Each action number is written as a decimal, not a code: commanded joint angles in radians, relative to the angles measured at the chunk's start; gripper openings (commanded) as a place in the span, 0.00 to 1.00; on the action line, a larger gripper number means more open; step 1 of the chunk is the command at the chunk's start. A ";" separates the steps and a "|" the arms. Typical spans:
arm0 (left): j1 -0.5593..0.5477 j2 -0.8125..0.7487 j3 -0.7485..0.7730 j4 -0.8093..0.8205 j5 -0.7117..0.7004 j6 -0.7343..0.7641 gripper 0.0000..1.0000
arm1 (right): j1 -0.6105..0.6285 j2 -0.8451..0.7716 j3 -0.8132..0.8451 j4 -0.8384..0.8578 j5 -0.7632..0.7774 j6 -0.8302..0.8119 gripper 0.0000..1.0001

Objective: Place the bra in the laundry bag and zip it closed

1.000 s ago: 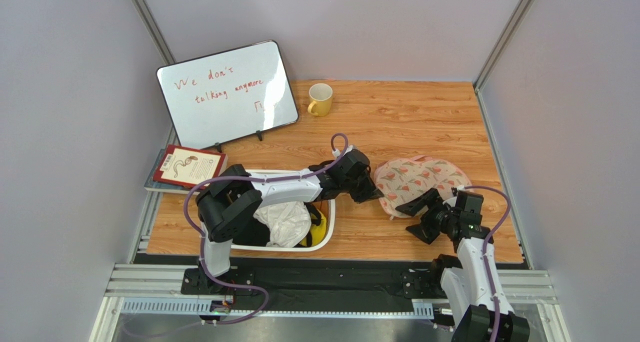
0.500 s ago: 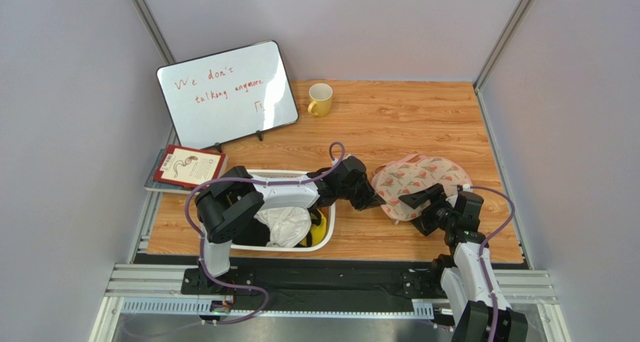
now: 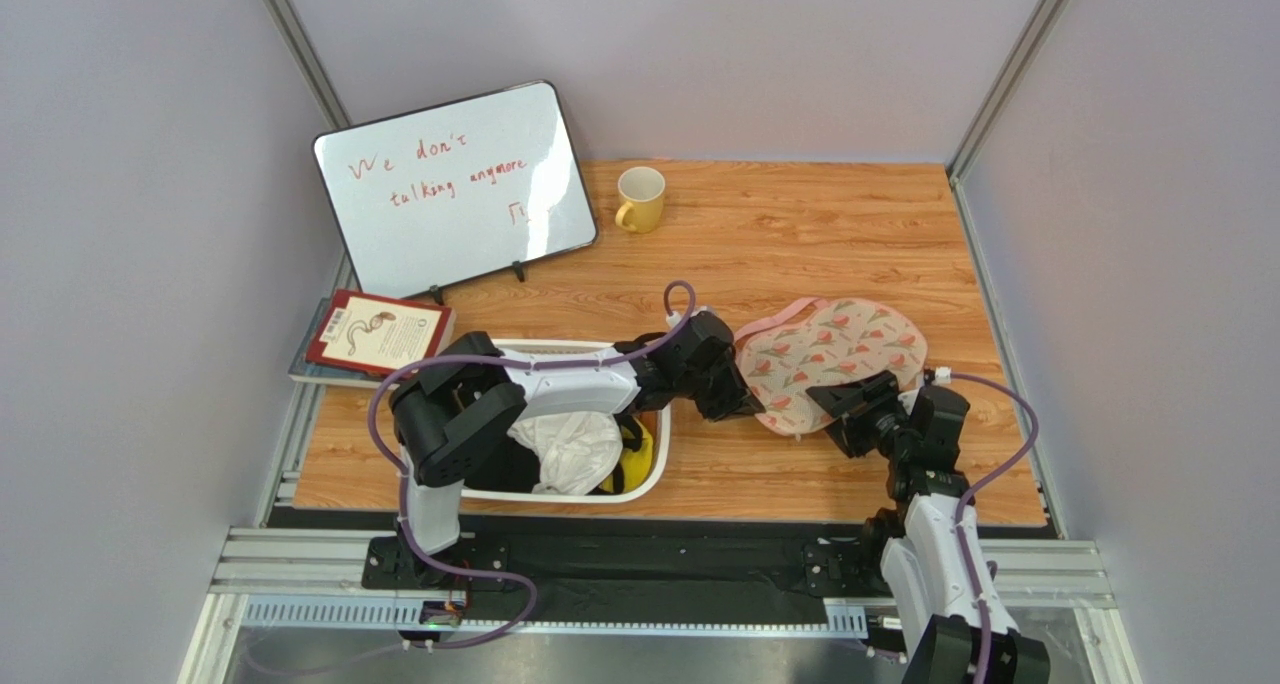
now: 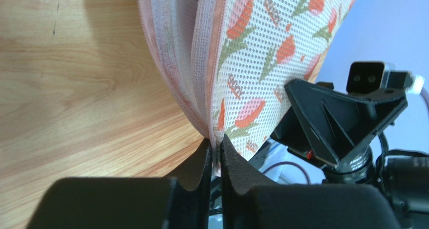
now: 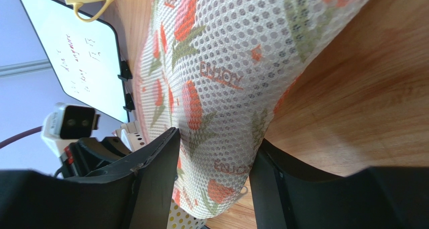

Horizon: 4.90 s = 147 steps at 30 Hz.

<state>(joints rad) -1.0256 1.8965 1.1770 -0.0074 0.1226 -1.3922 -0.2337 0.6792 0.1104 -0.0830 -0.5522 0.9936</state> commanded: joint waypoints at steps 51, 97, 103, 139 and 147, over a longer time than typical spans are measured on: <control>-0.338 0.096 0.062 0.234 -0.609 0.826 0.48 | -0.004 0.128 0.152 -0.221 -0.061 0.192 0.56; -0.061 0.053 0.052 0.122 -0.224 0.378 0.50 | -0.004 0.160 0.179 -0.247 -0.015 0.082 0.57; -0.037 0.046 0.058 0.130 -0.179 0.398 0.08 | -0.006 0.183 0.183 -0.236 -0.015 0.053 0.58; 0.025 0.009 0.141 -0.074 -0.061 0.554 0.10 | -0.125 0.352 0.112 0.042 -0.049 -0.112 0.42; -0.077 -0.091 0.084 -0.121 -0.313 0.713 0.52 | -0.124 0.327 0.156 -0.055 -0.074 -0.023 0.38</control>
<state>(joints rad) -1.0290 1.8957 1.2556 -0.0856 -0.0330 -0.7998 -0.3523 1.0103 0.2237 -0.1043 -0.6048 0.9142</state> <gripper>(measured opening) 0.488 0.381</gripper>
